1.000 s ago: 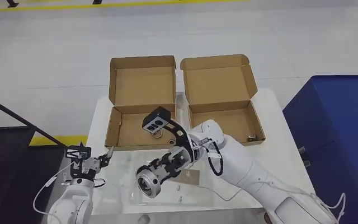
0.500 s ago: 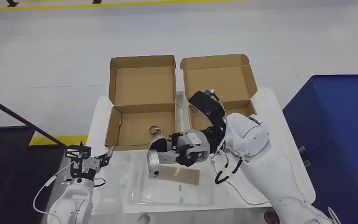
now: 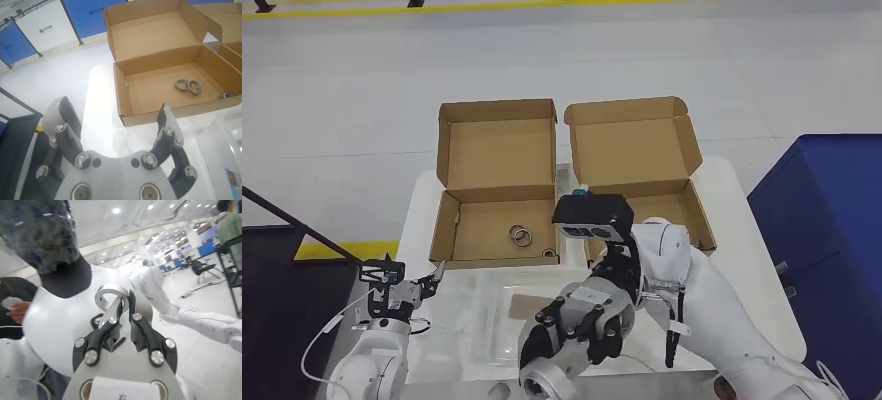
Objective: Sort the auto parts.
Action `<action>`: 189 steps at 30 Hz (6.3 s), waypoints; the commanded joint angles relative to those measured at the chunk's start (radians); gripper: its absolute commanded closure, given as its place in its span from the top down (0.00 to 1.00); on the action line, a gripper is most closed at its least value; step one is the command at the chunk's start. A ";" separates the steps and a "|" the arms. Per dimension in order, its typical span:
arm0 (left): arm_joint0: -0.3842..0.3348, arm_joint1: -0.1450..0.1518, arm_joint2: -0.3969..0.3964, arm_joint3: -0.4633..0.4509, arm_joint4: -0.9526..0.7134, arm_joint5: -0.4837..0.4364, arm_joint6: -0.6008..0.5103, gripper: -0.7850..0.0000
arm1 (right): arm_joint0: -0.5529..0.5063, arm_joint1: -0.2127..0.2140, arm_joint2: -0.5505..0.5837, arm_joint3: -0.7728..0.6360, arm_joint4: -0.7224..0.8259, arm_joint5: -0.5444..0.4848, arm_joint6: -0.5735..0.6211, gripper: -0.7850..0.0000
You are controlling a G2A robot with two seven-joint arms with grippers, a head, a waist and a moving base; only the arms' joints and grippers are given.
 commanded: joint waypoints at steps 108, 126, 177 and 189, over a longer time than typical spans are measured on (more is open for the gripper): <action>0.000 0.000 0.000 0.000 0.000 0.000 0.000 1.00 | 0.651 -0.501 -0.324 1.519 -1.413 -0.040 -0.581 0.00; 0.000 0.000 0.000 0.000 0.000 0.000 0.000 1.00 | 0.290 -0.139 -0.041 0.790 -1.260 -0.517 -0.517 0.00; 0.199 -0.021 0.401 -0.550 0.095 -0.061 -0.624 1.00 | 0.114 0.099 0.261 0.595 -1.187 -0.461 -0.461 1.00; 0.044 -0.076 0.695 -0.466 0.295 0.247 -0.652 1.00 | 0.114 0.099 0.261 0.595 -1.187 -0.461 -0.461 1.00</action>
